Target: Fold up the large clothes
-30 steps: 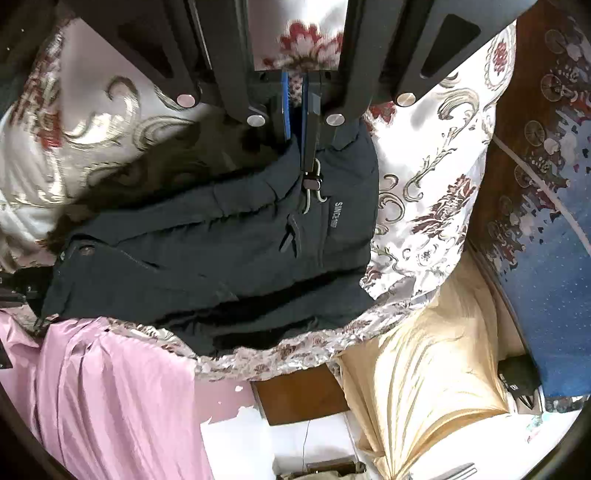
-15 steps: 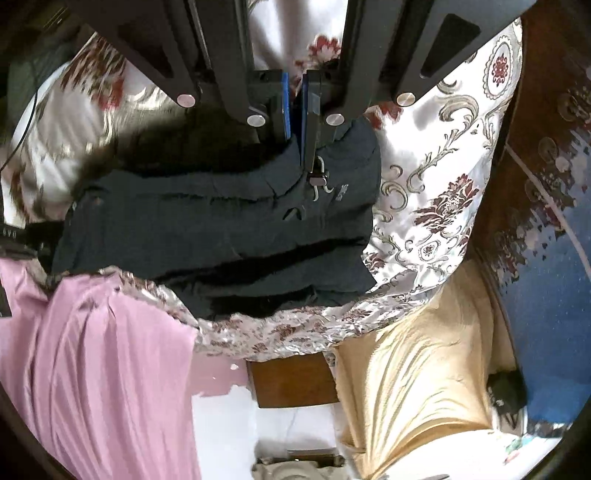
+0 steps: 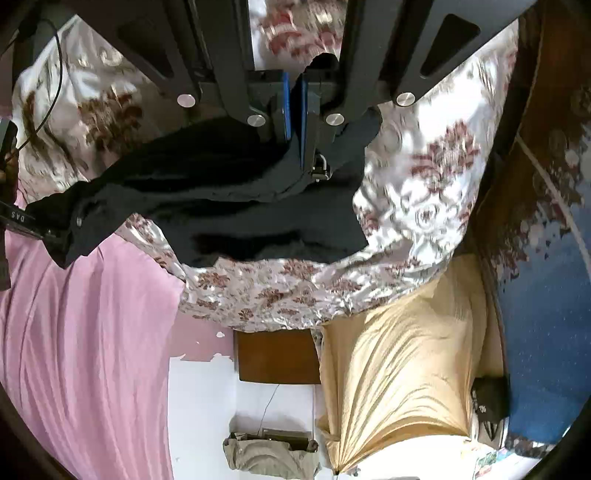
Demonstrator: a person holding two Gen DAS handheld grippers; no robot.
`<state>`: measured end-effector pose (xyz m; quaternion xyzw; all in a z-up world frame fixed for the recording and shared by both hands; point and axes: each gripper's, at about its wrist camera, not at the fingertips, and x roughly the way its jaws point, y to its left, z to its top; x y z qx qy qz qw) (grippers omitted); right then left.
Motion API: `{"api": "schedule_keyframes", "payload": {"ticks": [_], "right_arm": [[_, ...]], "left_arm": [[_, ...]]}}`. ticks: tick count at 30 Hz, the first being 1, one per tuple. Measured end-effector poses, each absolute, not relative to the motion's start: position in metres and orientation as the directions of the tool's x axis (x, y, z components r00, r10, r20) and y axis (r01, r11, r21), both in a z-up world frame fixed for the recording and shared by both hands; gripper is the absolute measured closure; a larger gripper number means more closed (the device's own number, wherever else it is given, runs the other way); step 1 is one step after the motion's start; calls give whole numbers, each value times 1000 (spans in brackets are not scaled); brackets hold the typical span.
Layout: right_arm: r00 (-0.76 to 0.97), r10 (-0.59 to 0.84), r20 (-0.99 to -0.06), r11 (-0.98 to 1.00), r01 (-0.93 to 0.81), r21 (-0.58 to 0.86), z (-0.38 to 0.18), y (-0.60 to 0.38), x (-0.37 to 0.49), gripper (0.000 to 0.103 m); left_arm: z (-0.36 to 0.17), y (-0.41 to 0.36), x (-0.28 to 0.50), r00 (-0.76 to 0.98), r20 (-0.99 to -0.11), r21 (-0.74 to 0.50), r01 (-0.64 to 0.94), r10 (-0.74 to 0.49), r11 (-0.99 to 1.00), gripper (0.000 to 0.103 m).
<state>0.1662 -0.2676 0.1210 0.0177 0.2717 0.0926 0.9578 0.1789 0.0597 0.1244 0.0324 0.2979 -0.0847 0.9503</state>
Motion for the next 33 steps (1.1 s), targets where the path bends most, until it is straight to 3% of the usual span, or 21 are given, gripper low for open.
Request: {"api": "schedule_keyframes", "payload": {"ticks": [6, 18, 25, 33], "right_arm": [[850, 155, -504, 988, -144, 60, 141, -265, 241, 96], [869, 54, -493, 998, -39, 40, 137, -271, 418, 96], [836, -4, -549, 1000, 12, 11, 101, -275, 499, 96], [768, -55, -638, 998, 43, -34, 27, -278, 574, 95]], "left_arm": [[142, 55, 257, 821, -560, 55, 168, -109, 984, 98], [139, 46, 418, 851, -522, -7, 65, -59, 998, 98], [107, 39, 503, 815, -579, 10, 43, -29, 999, 98], [33, 34, 571, 742, -670, 2, 23, -16, 1000, 98]]}}
